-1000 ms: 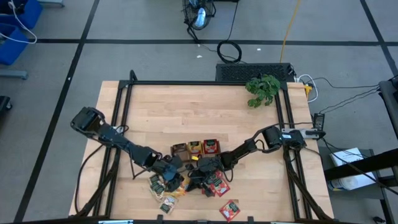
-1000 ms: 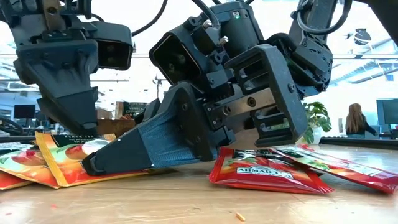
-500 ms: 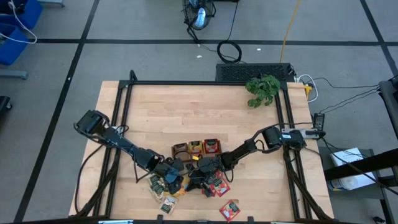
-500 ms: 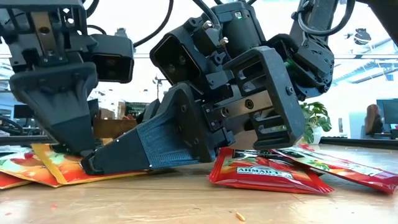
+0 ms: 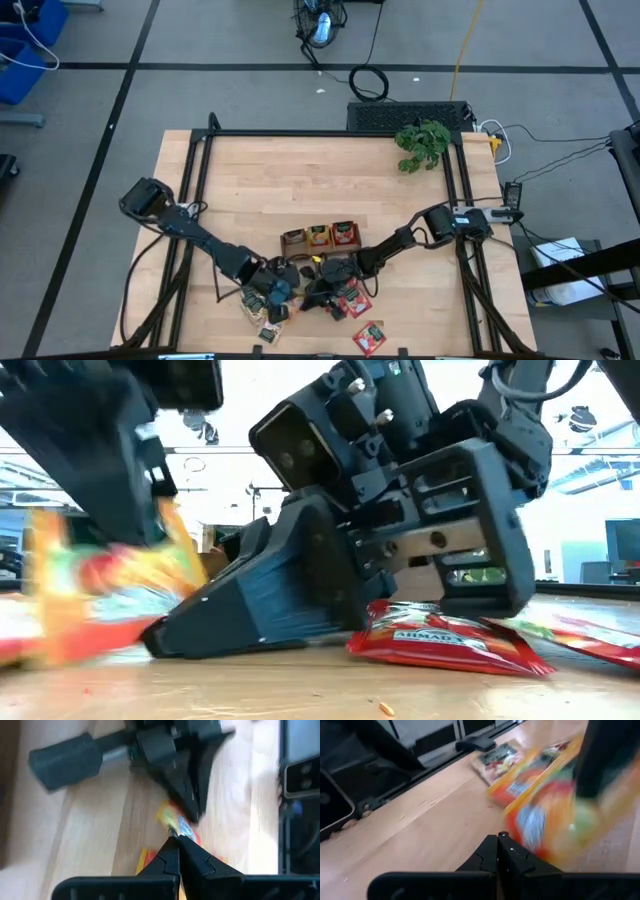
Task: Pick & Place Tea
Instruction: Put the yellow tea bag into the middle section of the wooden organizer
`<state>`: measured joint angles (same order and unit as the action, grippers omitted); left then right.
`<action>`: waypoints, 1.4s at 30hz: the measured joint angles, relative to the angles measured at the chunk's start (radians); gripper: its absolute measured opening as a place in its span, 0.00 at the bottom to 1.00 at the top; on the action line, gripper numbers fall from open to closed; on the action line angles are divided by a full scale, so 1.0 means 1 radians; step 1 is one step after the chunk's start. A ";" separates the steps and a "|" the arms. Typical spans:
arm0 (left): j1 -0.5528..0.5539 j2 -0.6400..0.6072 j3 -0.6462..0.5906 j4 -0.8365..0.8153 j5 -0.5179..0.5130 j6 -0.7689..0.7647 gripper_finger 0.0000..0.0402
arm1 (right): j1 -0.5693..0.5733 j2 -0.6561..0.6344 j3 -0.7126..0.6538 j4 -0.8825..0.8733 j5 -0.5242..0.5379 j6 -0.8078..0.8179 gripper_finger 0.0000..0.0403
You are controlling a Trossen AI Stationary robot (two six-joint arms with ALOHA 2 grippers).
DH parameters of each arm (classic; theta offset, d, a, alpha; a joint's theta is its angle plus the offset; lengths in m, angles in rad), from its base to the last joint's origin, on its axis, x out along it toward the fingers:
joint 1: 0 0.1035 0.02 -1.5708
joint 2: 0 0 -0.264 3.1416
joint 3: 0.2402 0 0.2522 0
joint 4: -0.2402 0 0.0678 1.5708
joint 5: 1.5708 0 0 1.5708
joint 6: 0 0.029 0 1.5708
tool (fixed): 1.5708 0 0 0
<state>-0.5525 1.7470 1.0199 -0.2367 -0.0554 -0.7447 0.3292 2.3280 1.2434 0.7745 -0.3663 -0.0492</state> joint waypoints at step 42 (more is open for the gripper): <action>-0.116 0.082 0.394 -0.528 -0.209 0.111 0.00 | 0.044 -0.283 0.002 -0.151 0.388 -0.021 0.41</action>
<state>-0.6681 1.8286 1.4142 -0.7648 -0.2642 -0.6335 0.3728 2.0446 1.2453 0.6230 0.0216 -0.0706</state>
